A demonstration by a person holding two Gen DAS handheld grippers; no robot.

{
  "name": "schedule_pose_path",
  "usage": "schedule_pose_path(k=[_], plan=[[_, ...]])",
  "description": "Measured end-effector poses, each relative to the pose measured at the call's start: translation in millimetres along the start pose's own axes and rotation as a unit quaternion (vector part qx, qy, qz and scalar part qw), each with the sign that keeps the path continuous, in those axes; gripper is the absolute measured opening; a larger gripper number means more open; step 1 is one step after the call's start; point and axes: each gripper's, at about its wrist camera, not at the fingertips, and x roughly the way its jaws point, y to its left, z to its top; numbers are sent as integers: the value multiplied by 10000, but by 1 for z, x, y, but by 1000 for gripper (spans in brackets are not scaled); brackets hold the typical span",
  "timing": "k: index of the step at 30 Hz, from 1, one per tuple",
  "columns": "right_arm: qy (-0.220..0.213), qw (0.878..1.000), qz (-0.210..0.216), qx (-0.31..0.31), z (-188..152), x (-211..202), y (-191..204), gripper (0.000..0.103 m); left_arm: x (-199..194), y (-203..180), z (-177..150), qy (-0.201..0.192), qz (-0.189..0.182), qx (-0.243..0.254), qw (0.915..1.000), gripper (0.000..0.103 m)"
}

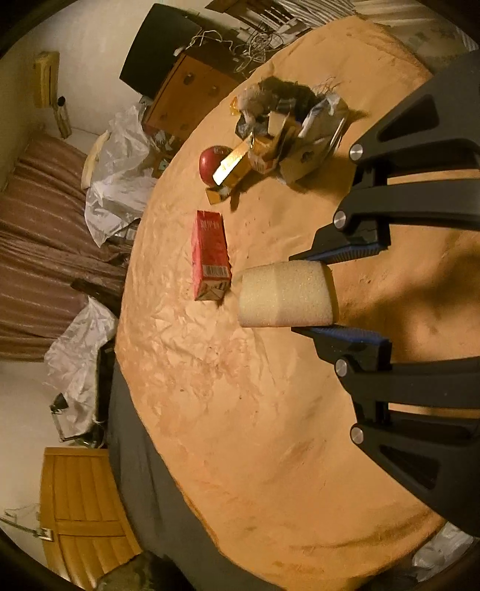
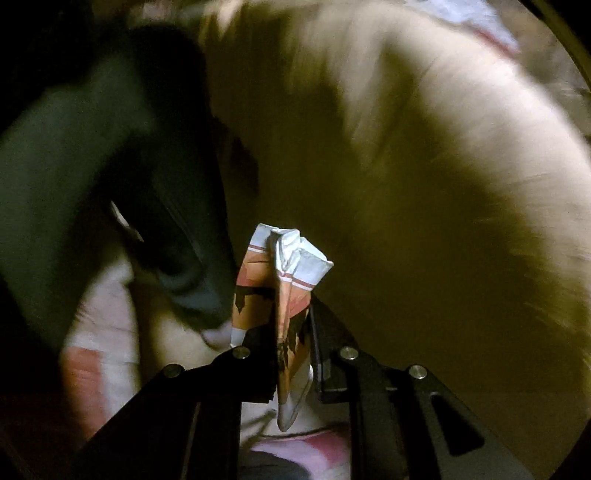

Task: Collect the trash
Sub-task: 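Carry the sponge and paper packet with both tools over the white bucket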

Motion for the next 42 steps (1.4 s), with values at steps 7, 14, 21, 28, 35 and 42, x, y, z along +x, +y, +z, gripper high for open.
schedule_pose_path(k=[7, 14, 21, 28, 35, 42], plan=[[-1555, 9813, -602, 958, -7, -109, 12, 16, -61, -47, 13, -605, 62, 499, 9969, 29], [-3026, 9109, -1952, 2017, 20, -197, -56, 16, -122, -96, 21, -1218, -1, 838, 9890, 29], [-3613, 8580, -2663, 2498, 22, -230, -90, 16, -144, -131, 16, -1401, -65, 1038, 9847, 30], [-3670, 8444, -2834, 2681, 29, -247, -107, 16, -153, -149, 16, -1476, -160, 1184, 9818, 30], [-3670, 8388, -2985, 2694, 18, -244, -62, 16, -157, -152, 16, -1513, -174, 1215, 9808, 30], [-3669, 8385, -3004, 2685, 16, -240, -48, 16, -162, -154, 14, -1515, -193, 1247, 9804, 30]])
